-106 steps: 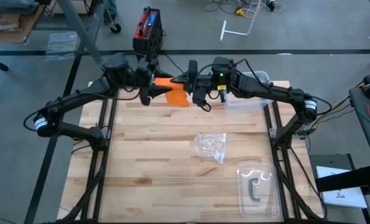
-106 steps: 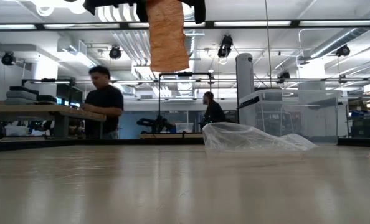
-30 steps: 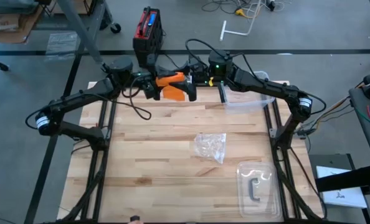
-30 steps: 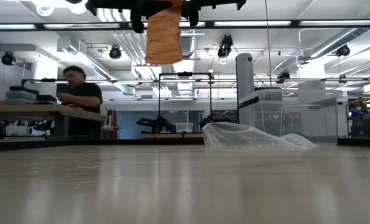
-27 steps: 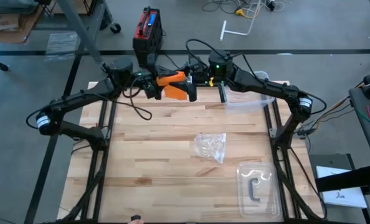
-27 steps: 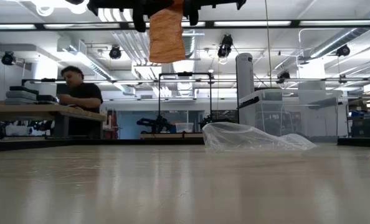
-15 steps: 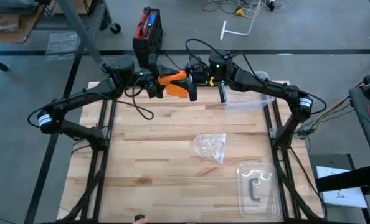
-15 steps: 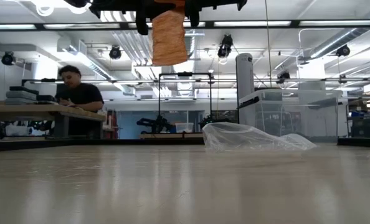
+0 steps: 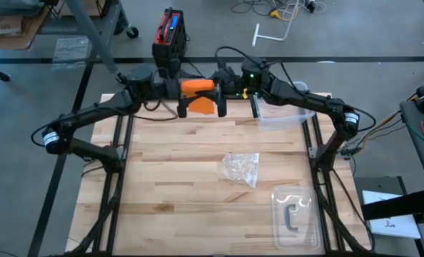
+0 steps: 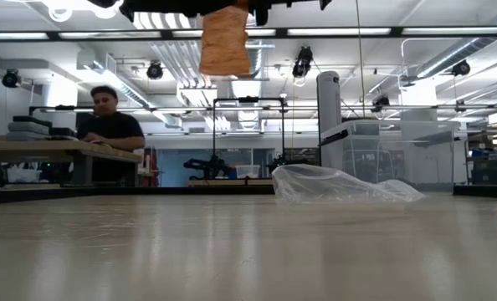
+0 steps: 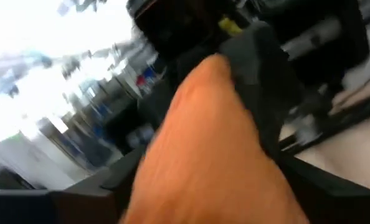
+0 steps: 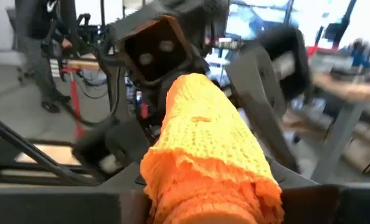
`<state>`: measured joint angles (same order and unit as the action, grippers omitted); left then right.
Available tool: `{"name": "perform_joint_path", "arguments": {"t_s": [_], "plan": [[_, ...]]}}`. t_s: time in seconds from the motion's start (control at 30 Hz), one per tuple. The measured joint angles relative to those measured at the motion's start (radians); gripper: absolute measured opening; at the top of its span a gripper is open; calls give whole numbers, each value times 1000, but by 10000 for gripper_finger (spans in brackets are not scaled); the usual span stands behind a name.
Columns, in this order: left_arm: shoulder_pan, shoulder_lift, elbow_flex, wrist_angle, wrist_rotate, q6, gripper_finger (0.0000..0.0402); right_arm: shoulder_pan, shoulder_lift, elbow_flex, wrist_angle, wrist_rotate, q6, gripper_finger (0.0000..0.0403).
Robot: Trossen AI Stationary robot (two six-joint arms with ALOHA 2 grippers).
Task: Roll bandage
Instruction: Roll the orange bandage
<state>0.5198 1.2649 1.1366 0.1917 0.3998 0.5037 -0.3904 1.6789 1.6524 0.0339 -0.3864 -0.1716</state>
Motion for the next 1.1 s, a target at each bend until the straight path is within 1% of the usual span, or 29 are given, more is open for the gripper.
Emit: {"name": "perform_joint_path", "arguments": {"t_s": [0.1,0.2,0.3,0.37,0.43,0.53,0.6,0.73,0.87,1.1], "plan": [[2,-26,0,-56,23,-109,274,2,-3,0,8,37,-106,114],[3,-52,0,-95,36,-187,275,3,-3,0,1,46,-213,111],[17,-80,0,-114,37,-248,269,7,-3,0,2,46,-298,111],[30,-96,0,-114,45,-326,261,12,-3,0,2,53,-367,111],[50,-110,0,-112,95,-423,253,18,-3,0,1,63,-450,110],[85,-116,0,-98,212,-564,242,34,-3,0,0,111,-597,110],[103,-116,0,-83,245,-635,238,43,-2,0,3,123,-704,110],[121,-103,0,-82,253,-689,241,59,1,1,7,136,-850,110],[126,-100,0,-53,322,-722,256,64,1,2,9,132,-899,110],[126,-96,0,-26,325,-796,274,64,1,2,1,128,-1050,110]]}}
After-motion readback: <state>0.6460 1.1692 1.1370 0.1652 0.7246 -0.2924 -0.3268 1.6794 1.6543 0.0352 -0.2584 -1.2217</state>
